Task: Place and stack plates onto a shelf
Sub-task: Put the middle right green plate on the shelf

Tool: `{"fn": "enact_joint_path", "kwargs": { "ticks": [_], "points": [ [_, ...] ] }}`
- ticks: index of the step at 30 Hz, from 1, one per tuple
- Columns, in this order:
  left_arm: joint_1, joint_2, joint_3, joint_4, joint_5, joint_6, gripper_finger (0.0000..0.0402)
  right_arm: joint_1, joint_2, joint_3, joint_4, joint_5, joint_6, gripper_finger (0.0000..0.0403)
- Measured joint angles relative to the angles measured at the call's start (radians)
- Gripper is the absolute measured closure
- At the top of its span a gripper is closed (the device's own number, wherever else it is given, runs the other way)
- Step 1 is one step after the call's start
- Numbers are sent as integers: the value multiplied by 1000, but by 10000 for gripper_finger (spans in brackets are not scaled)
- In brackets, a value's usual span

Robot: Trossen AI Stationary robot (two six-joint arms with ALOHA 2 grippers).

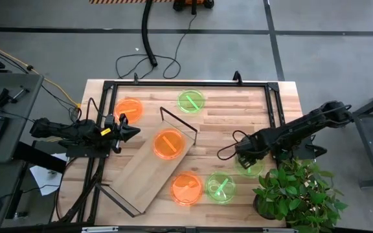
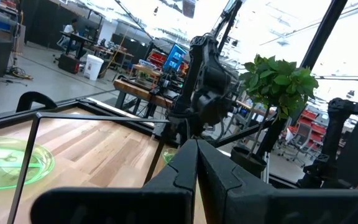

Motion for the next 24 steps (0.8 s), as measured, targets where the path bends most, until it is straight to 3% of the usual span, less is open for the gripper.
{"fn": "enact_joint_path", "kwargs": {
  "ticks": [5, 14, 24],
  "points": [
    [0, 0, 0, 0, 0, 0, 398, 0, -67, -74, 137, -39, 31, 252],
    [0, 0, 0, 0, 0, 0, 398, 0, -69, -149, 259, -29, 169, 291],
    [0, 0, 0, 0, 0, 0, 398, -72, -26, -147, 287, 101, 289, 396]
  ]
}}
